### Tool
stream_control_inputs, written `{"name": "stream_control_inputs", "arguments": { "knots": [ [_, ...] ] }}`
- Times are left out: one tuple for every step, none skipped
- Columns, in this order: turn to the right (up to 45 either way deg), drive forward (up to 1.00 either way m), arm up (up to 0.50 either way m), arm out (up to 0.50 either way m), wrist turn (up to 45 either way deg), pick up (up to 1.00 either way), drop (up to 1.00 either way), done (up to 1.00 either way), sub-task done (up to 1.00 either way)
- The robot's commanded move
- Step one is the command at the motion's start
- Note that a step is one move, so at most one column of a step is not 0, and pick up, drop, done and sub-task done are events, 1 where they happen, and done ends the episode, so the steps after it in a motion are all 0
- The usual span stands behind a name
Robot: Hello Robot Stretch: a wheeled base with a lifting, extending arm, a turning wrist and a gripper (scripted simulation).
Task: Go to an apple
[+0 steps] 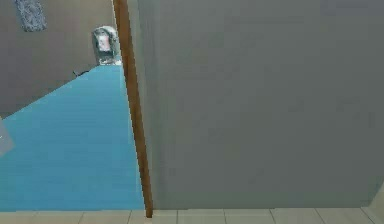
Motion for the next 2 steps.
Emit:
{"name": "stream_control_inputs", "arguments": {
  "knots": [
    [0.0,0.1,0.0,0.0,0.0,0.0,0.0,0.0,0.0],
    [-45.0,0.0,0.0,0.0,0.0,0.0,0.0,0.0,0.0]
  ]
}}
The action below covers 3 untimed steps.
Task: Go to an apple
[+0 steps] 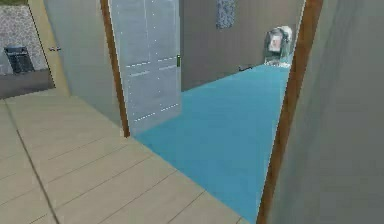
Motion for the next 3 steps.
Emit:
{"name": "stream_control_inputs", "arguments": {
  "knots": [
    [-36.0,0.0,0.0,0.0,0.0,0.0,0.0,0.0,0.0],
    [0.0,1.0,0.0,0.0,0.0,0.0,0.0,0.0,0.0],
    [-12.0,0.0,0.0,0.0,0.0,0.0,0.0,0.0,0.0]
  ]
}}
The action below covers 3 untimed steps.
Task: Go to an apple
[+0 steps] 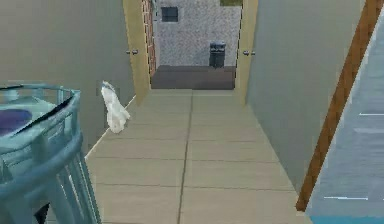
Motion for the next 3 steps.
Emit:
{"name": "stream_control_inputs", "arguments": {
  "knots": [
    [0.0,0.25,0.0,0.0,0.0,0.0,0.0,0.0,0.0],
    [6.0,0.0,0.0,0.0,0.0,0.0,0.0,0.0,0.0],
    [0.0,1.0,0.0,0.0,0.0,0.0,0.0,0.0,0.0]
  ]
}}
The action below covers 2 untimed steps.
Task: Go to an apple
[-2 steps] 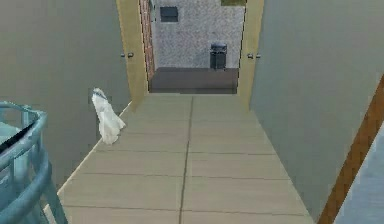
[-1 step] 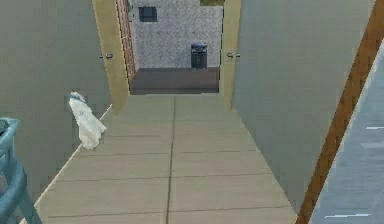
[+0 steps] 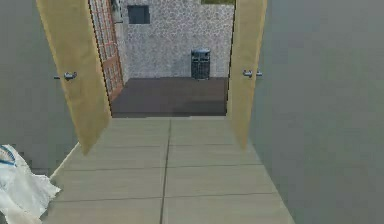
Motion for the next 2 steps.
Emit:
{"name": "stream_control_inputs", "arguments": {
  "knots": [
    [0.0,1.0,0.0,0.0,0.0,0.0,0.0,0.0,0.0],
    [0.0,1.0,0.0,0.0,0.0,0.0,0.0,0.0,0.0]
  ]
}}
